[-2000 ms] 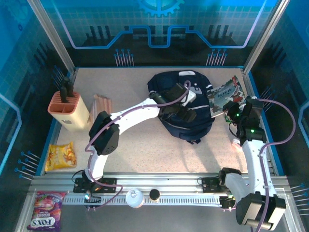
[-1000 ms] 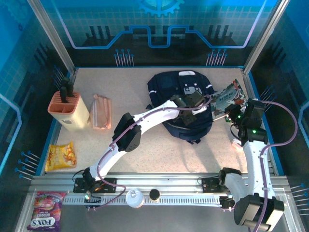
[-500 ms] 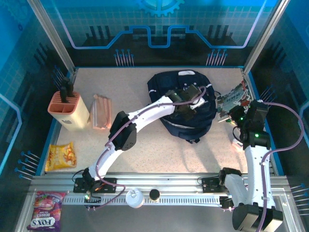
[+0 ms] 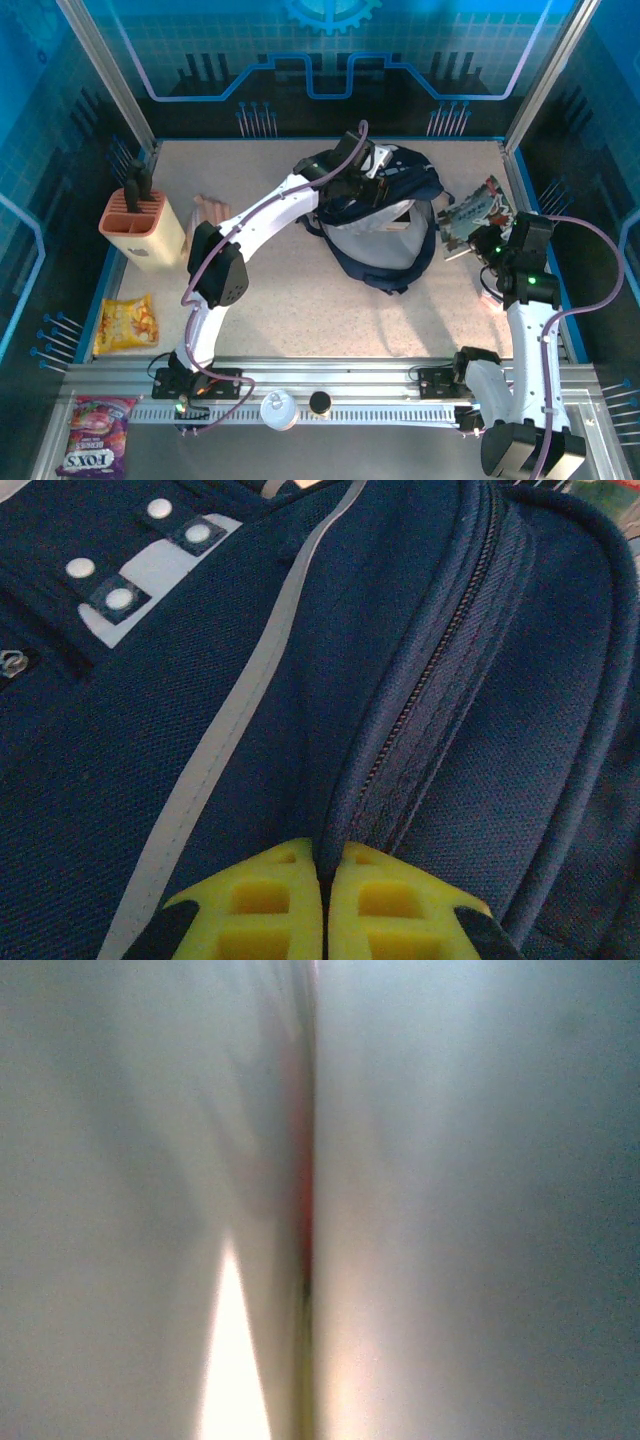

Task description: Pack the student bag

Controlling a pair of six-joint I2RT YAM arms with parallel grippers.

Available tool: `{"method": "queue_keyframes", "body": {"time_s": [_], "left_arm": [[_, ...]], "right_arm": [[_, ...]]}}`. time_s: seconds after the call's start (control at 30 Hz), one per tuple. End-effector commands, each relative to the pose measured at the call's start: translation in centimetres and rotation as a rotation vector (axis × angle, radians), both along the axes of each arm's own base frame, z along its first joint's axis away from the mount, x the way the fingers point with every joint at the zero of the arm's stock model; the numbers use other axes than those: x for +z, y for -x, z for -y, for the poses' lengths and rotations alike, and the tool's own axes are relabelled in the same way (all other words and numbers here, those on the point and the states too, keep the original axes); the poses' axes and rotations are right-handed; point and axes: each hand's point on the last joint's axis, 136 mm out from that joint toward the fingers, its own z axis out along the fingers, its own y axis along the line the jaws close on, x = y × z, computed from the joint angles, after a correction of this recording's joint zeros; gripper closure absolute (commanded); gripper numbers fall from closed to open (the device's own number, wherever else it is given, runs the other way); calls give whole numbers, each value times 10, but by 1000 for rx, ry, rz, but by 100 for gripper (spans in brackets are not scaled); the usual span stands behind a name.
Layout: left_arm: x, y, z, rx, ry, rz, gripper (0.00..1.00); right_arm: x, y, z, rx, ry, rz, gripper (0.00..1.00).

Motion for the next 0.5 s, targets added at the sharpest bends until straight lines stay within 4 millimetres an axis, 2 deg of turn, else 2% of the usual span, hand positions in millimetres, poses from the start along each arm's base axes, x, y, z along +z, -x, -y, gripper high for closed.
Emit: {"method": "queue_keyframes", "body": {"time_s": [0.0,0.23,0.47], "left_arm": [[67,-3,11,9,185,91,100],[77,-4,17,0,224,95,100],[79,-2,18,-10,233,84,100]], "right_arm": [[11,-9,-25,85,-171,79,100],[10,-23,-60,176,-358,122,100],[-3,-43,-93,238,-421,124,100]]}}
